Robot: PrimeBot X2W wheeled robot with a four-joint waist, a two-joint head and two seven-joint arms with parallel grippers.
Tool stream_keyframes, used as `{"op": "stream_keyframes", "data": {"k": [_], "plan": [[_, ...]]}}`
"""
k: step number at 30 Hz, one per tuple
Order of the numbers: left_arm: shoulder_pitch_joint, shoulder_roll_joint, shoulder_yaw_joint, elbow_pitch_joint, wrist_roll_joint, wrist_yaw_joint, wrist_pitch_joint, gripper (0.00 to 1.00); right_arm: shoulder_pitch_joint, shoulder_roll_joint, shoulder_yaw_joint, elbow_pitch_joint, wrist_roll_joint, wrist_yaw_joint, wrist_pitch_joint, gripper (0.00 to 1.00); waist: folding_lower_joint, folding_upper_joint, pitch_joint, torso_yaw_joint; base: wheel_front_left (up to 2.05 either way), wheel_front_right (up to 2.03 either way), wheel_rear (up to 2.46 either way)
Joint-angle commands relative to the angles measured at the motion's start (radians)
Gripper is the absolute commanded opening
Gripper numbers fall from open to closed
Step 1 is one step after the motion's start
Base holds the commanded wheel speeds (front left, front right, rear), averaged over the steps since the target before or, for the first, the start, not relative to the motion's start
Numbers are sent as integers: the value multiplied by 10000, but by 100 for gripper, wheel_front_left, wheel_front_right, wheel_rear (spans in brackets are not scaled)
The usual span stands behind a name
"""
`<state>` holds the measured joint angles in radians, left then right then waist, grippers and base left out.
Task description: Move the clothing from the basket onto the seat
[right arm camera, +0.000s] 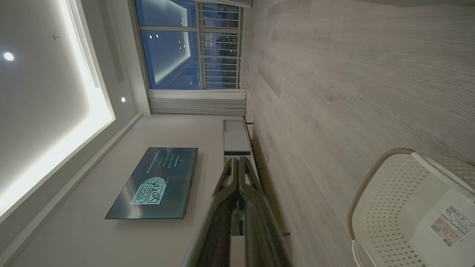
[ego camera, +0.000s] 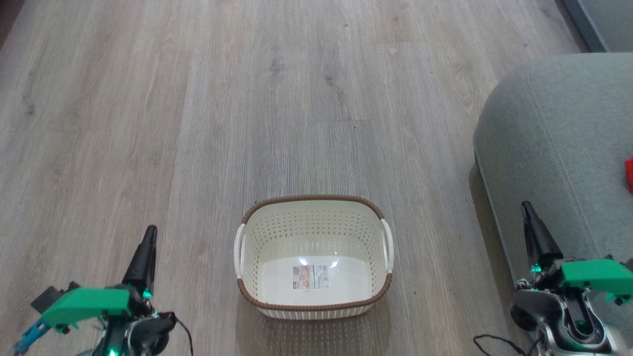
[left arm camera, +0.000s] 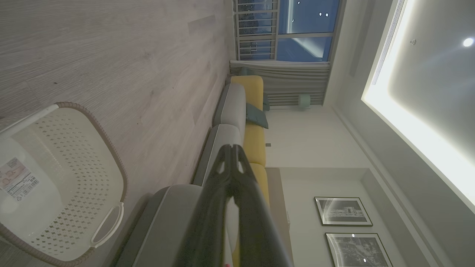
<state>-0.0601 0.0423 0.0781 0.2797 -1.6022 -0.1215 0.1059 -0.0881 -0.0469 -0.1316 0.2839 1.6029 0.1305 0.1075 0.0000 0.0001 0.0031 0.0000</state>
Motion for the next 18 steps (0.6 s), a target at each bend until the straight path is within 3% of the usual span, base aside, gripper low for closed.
{"op": "stream_keyframes", "data": {"k": [1,18], "plan": [[-480,79,356,-345,-65,-92,72,0,-199,-33,179,-391,58,2,57,0,0,-1,0,0,0,0,0],[-480,79,355,-345,-65,-92,72,0,-199,-33,180,-391,58,2,57,0,0,-1,0,0,0,0,0]]}}
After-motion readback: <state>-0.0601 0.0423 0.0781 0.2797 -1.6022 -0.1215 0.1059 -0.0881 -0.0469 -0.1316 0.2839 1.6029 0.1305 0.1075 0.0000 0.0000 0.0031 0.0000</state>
